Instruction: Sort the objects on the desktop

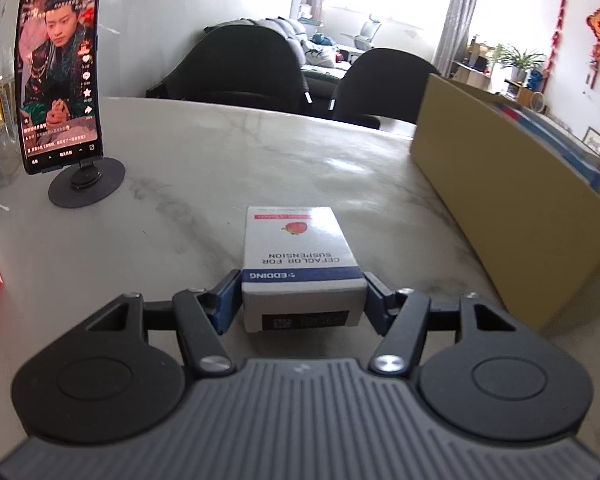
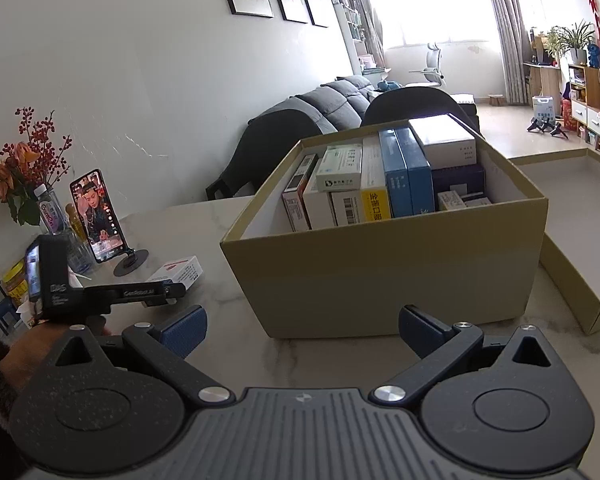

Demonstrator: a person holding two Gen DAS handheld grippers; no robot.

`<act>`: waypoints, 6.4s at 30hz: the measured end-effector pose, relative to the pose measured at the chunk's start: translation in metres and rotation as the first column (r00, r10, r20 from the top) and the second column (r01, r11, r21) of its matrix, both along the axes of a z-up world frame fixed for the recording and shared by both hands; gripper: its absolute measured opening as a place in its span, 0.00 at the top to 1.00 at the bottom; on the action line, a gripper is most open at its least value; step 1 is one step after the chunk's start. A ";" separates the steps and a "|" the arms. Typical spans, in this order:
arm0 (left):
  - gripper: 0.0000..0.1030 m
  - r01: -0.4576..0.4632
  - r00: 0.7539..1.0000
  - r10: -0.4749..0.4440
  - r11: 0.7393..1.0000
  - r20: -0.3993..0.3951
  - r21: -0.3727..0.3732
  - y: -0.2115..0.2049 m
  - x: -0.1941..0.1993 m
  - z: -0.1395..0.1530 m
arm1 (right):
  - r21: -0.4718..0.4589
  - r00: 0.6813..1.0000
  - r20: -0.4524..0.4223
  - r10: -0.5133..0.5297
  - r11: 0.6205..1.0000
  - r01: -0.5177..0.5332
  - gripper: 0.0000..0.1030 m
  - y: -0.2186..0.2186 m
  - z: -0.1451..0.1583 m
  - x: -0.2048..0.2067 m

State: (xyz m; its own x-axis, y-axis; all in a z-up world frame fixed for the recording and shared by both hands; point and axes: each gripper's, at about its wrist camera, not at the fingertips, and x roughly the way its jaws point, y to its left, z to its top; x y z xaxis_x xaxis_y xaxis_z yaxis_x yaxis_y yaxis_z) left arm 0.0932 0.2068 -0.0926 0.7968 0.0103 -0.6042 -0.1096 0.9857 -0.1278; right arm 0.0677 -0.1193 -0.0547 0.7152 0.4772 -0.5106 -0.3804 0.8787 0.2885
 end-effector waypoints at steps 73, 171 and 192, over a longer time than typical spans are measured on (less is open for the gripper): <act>0.35 0.480 0.871 -0.481 0.791 0.100 -0.379 -0.089 -0.068 -0.020 | 0.333 0.927 -0.342 0.153 0.942 -0.032 0.70 0.006 -0.052 0.018; 0.06 0.348 0.937 -0.327 0.878 0.118 -0.329 -0.084 0.007 0.042 | -0.349 0.981 -0.184 -0.059 0.937 -0.010 0.32 -0.033 0.041 0.175; 0.77 0.216 0.976 -0.210 0.968 0.059 -0.126 -0.111 0.054 0.034 | -0.292 0.972 -0.158 -0.171 0.949 0.120 0.91 -0.086 0.015 0.157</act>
State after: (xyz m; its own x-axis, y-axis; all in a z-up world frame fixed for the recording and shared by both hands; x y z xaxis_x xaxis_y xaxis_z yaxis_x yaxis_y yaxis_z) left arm 0.1471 0.0955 -0.0588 0.7984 -0.2393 -0.5525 0.1098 0.9601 -0.2572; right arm 0.2249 -0.2052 -0.0392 0.6506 0.1948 -0.7340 -0.2069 0.9754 0.0754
